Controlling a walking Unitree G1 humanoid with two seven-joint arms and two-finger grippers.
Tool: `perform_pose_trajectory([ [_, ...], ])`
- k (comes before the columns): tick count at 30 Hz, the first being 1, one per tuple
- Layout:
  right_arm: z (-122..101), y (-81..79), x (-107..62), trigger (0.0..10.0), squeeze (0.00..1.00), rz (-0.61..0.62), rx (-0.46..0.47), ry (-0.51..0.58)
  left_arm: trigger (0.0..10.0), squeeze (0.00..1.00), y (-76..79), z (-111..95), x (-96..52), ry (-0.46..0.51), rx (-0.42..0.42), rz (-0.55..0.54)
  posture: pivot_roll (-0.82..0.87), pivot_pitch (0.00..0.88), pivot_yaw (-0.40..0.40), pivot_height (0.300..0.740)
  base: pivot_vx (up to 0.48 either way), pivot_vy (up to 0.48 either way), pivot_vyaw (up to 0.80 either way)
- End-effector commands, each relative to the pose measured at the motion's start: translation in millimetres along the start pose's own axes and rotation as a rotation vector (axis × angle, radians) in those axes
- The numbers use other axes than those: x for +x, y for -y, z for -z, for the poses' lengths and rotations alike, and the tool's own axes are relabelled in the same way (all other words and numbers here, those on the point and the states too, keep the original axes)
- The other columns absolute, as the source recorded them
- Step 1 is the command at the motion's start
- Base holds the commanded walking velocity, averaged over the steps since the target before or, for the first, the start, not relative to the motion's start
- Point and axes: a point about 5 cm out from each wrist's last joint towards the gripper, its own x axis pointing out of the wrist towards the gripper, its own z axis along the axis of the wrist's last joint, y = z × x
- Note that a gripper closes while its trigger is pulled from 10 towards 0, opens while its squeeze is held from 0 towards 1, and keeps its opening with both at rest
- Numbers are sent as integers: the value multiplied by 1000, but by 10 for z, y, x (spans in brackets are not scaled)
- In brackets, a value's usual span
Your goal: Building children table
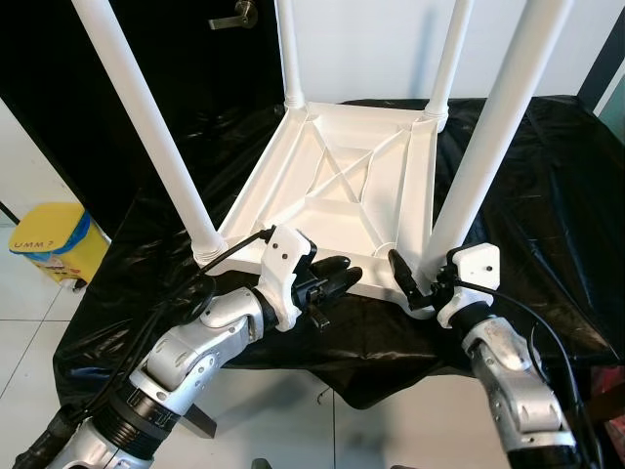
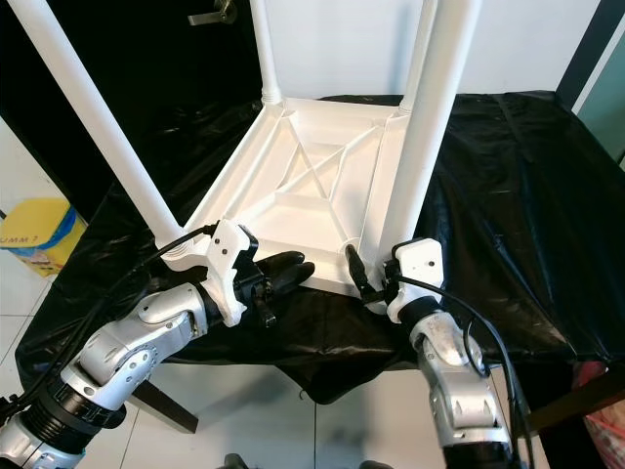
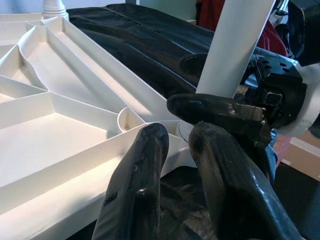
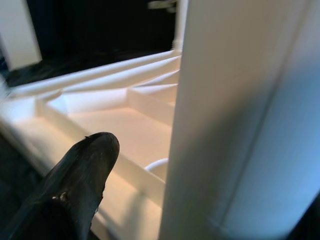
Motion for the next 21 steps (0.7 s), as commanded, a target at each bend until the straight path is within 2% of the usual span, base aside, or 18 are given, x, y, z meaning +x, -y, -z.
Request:
perform_pose_trajectory([
  [1,26,-4,16,10000,0,-51,8,-8,10000,0,104,-28,-20,-3,12,233,-118,33,34,740,0,0,0],
  [3,26,-4,16,10000,0,-51,8,-8,10000,0,104,-28,-20,-3,12,233,-118,33,34,740,0,0,0],
  [7,100,74,50,10000,0,-183,18,-61,10000,0,82,-50,-18,2,19,226,-108,27,32,740,0,0,0],
  [11,136,96,67,10000,0,-213,21,-80,10000,0,78,-54,-17,3,21,224,-105,23,33,740,0,0,0],
  [12,165,105,97,8745,0,-239,29,-95,10000,0,74,-63,-22,5,21,223,-104,21,36,740,0,0,0],
  [13,165,105,97,8745,0,-239,29,-95,10000,0,74,-63,-22,5,21,223,-104,21,36,740,0,0,0],
  [14,196,108,130,0,0,-260,33,-111,10000,0,73,-67,-23,4,23,226,-102,22,36,740,0,0,0],
  [21,255,100,176,0,0,-326,32,-139,10000,0,72,-74,-7,0,32,235,-94,22,18,740,0,0,0],
])
